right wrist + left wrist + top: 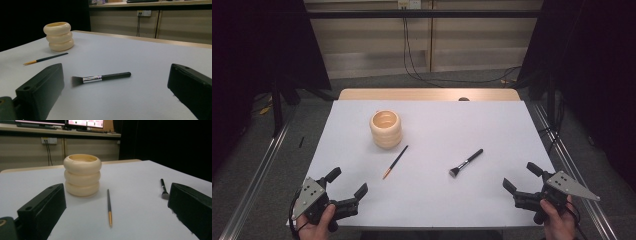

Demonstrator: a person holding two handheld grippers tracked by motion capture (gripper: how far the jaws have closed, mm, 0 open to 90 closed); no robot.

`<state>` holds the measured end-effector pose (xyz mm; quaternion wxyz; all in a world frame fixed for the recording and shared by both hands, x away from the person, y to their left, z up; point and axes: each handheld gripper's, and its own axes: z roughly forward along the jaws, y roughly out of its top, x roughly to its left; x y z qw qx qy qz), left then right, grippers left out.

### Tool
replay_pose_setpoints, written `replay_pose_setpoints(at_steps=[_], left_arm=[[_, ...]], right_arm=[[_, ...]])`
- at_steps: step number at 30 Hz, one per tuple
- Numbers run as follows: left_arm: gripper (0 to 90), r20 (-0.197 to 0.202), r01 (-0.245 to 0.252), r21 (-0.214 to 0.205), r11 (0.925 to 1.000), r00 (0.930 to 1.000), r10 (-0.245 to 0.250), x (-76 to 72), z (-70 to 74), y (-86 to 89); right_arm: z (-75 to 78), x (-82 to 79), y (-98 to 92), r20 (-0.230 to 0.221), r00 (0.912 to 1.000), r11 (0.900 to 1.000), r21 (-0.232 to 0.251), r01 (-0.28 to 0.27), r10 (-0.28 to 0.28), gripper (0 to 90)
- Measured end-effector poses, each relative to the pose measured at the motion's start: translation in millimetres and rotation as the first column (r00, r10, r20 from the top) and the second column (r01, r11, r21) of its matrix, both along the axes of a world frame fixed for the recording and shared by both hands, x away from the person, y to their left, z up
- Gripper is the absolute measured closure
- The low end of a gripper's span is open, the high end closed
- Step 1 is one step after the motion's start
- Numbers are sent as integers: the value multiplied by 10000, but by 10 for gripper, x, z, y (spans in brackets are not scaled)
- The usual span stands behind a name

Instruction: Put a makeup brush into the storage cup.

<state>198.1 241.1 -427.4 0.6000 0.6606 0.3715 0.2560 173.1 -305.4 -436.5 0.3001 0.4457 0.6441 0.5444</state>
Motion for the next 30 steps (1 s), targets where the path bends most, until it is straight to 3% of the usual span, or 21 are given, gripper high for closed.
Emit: replay_pose_setpoints(at_steps=[2, 8, 11, 15, 17, 23, 25, 30], left_arm=[[16, -110, 13, 6, 10000, 9999, -13, -4, 5, -1], [13, -295, 147, 241, 9996, 9995, -140, 3, 27, -27], [13, -216, 169, 442, 9989, 9996, -159, -1, 60, -75], [13, -200, 274, 420, 9987, 9994, -266, 28, 100, -100], [13, -158, 280, 438, 9986, 9995, -273, 54, 133, -112], [12, -53, 474, 345, 9983, 9989, -472, 146, 224, -162], [11, 180, 541, 637, 9965, 9983, -554, 195, 266, -214], [10, 198, 821, 697, 9942, 9963, -836, 266, 295, -279]], right_arm=[[4, 1, 11, -17, 10000, 9998, 192, 49, -48, 3], [10, -15, 24, -5, 10000, 9999, 127, 30, -30, 0], [16, -24, 36, 91, 9999, 10000, -18, -47, 47, 0], [15, -19, 39, 134, 9999, 10000, -51, -40, 40, 0], [12, -17, 40, 14, 10000, 9998, 177, 50, -51, 0], [5, -12, 38, -29, 10000, 10000, 81, -12, 12, 0], [4, -17, 39, -59, 10000, 10000, 62, 6, -6, 0], [11, -33, 39, -38, 10000, 9999, 123, -52, 53, 0]])
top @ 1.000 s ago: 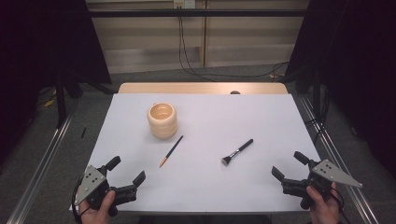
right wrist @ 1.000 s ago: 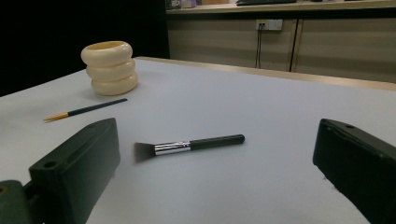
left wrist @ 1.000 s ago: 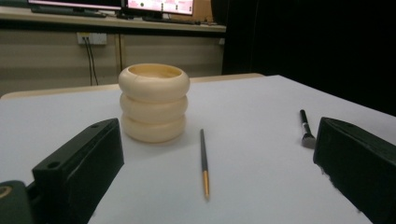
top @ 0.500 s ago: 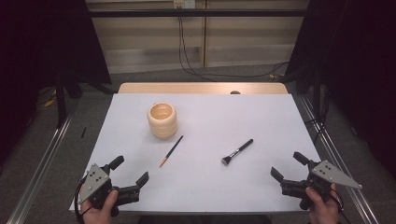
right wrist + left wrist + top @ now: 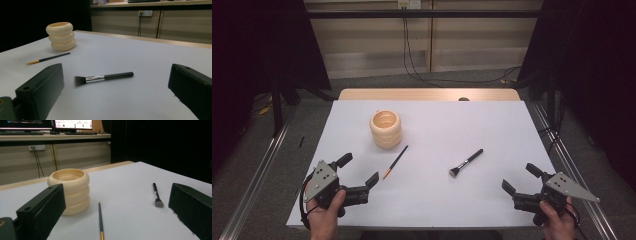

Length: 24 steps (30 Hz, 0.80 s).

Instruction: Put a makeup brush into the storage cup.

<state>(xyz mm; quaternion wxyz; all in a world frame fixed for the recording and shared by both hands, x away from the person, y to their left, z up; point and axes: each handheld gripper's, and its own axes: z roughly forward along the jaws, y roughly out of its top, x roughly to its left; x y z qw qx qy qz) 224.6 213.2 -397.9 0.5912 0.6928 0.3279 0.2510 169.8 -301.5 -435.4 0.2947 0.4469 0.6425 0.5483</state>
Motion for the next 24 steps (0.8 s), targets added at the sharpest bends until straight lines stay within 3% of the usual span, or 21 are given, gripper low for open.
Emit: replay_pose_setpoints(at_steps=[8, 17, 22, 24], left_arm=[[15, -266, 215, 86, 9997, 9994, -213, 178, -23, -143], [10, -131, 396, 250, 9989, 9991, -393, 333, 30, -260], [10, -167, 632, 452, 9970, 9979, -625, 457, 14, -341], [13, -308, 719, 341, 9968, 9970, -709, 510, 22, -364]], right_arm=[[-1, 1, 3, 71, 10000, 10000, -69, -34, 34, 0], [-1, 3, 1, 85, 10000, 10000, 37, -35, 34, 0], [-1, 2, 1, 69, 10000, 10000, 76, -22, 22, 0], [1, 0, 3, 94, 9999, 9999, 89, -74, 74, 0]])
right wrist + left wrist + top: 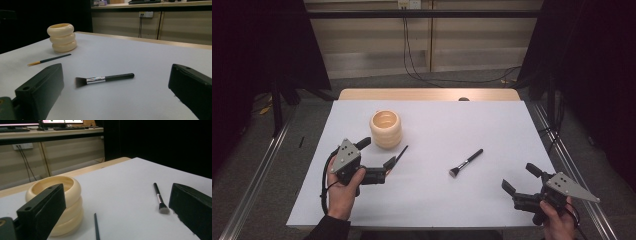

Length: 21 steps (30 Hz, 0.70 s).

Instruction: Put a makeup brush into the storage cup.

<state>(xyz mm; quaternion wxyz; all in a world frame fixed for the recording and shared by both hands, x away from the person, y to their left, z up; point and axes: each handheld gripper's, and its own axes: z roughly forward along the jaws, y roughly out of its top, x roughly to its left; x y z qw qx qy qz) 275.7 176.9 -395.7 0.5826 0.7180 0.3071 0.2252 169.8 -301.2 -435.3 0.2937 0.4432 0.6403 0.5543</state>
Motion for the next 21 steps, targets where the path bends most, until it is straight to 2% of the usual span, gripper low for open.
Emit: replay_pose_setpoints(at_steps=[3, 7, 8, 9, 10, 14, 21], left_arm=[[14, 17, 43, 119, 9999, 10000, -43, 70, 37, -31], [11, 34, 2, 0, 10000, 10000, -2, 138, 77, -68], [11, 17, 30, 27, 10000, 10000, -30, 163, 82, -83], [11, 17, 30, 27, 10000, 10000, -30, 163, 82, -83], [11, -2, 7, 202, 9998, 10000, -7, 189, 86, -103], [11, -46, 204, 149, 9997, 9998, -203, 244, 86, -134], [12, -60, 166, 185, 9997, 9998, -165, 367, 104, -185]], right_arm=[[1, -1, 6, -6, 10000, 10000, 30, -5, 5, 0], [-2, 4, 2, 30, 10000, 10000, 13, -1, 1, 0], [-5, 6, -5, 33, 10000, 9999, -139, -61, 61, 0], [-5, 6, -5, 33, 10000, 9999, -139, -61, 61, 0], [-5, 8, -2, 29, 10000, 9999, -132, -86, 86, 0], [-5, 8, 8, -8, 10000, 10000, -74, -34, 34, 0], [-8, 12, 6, 1, 10000, 10000, -84, -41, 41, 0]])
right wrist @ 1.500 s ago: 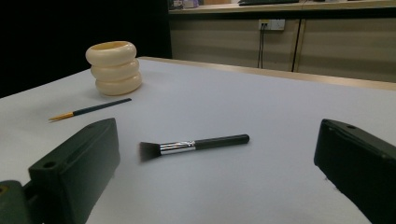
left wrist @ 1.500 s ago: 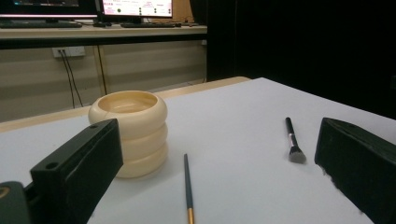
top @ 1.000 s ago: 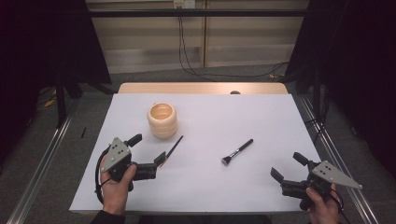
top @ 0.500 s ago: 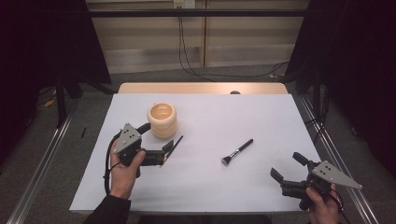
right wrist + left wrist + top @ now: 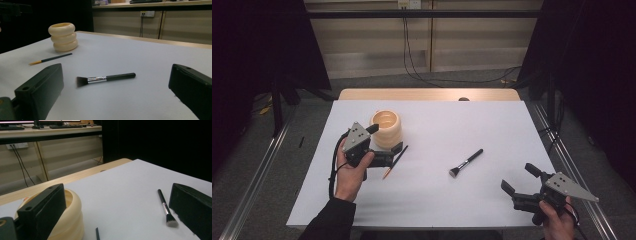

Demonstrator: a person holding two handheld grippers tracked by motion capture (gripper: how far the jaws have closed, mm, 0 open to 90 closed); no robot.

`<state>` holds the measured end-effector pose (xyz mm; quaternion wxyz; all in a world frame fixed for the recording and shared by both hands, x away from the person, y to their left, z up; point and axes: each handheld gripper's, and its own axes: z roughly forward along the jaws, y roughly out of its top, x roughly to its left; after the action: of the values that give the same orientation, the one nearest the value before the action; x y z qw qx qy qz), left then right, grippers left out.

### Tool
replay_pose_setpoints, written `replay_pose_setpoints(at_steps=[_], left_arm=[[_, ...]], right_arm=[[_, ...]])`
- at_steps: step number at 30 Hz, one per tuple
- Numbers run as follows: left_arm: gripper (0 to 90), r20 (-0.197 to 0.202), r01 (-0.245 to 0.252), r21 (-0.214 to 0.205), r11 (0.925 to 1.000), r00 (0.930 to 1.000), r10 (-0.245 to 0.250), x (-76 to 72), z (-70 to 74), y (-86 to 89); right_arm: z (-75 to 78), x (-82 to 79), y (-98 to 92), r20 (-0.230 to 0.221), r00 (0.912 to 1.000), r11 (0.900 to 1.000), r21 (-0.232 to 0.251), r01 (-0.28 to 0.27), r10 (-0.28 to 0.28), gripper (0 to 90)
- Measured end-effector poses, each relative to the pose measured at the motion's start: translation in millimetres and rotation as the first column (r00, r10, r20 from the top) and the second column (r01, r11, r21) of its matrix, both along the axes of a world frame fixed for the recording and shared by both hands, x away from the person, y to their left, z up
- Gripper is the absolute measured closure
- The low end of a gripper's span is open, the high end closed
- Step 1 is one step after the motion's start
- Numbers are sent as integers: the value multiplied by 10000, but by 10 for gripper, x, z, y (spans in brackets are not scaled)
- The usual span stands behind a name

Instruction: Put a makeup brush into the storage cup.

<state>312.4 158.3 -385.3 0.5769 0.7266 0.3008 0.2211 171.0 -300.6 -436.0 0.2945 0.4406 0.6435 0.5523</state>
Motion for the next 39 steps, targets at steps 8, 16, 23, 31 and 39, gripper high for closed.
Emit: replay_pose_setpoints(at_steps=[8, 16, 23, 31, 39], left_arm=[[10, -35, -113, 77, 9999, 9999, 113, 143, 9, -68], [6, -291, 86, 223, 9997, 9995, -79, 252, 18, -142], [11, -350, -18, 557, 9984, 9994, 38, 294, -4, -140], [14, -613, -74, 1051, 9944, 9980, 140, 355, 39, -142], [17, -1369, 158, 1872, 9822, 9905, 102, 462, 52, -165]], right_arm=[[-3, 5, -7, 30, 10000, 10000, 19, -49, 49, 0], [-2, 4, 3, -3, 9999, 9999, 80, -112, 112, 0], [-2, 1, 7, -24, 9999, 9999, 81, -128, 128, 0], [-6, 4, 2, -16, 9999, 9999, -50, -149, 149, 0], [-7, 2, 1, -19, 9999, 9999, -40, -106, 106, 0]])
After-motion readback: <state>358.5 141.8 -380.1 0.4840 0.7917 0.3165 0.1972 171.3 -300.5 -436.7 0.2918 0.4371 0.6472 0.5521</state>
